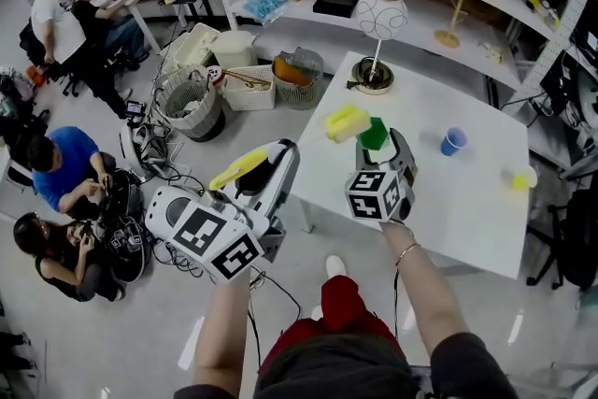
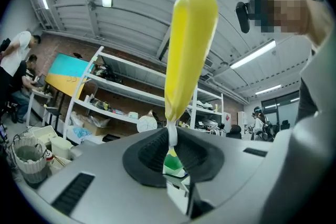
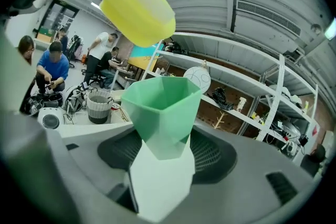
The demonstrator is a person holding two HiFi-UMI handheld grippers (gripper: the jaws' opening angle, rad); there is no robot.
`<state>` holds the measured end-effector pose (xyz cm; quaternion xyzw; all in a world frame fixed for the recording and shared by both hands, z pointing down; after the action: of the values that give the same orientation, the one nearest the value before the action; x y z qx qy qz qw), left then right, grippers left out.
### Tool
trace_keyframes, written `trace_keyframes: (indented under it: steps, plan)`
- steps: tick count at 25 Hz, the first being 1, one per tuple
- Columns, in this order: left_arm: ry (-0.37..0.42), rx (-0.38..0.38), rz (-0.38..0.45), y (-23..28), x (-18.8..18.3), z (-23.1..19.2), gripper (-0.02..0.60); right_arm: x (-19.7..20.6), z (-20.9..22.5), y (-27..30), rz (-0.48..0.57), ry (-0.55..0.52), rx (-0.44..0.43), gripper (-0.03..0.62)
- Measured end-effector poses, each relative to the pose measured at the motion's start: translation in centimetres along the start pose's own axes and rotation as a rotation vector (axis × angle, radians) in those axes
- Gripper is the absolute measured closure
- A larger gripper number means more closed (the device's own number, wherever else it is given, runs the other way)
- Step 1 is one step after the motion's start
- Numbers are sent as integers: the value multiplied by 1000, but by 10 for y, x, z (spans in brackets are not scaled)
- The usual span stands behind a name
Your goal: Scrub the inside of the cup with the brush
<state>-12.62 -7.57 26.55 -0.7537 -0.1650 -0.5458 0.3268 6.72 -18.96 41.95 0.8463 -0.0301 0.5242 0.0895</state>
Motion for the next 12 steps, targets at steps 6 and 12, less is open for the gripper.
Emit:
trace_keyframes:
  steps: [6,12]
  plan:
    - [57,64,-104,-5,8,19,538,-5,-6,-18,16,-74,-13,298]
    - [168,150,-212,0,16,31,538,-10,-8,-30,45,-163,-34,298]
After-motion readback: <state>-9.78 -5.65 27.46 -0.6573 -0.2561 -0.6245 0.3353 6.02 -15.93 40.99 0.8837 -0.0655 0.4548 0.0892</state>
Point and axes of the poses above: the fingertips, and each gripper's own axes: y forward along the fingers, z to its right, x out of its underside, the point moved 5 cm from there along -y, backward along the fingers, and after that the axes turned 12 degrees about z, right-handed, at the moved point
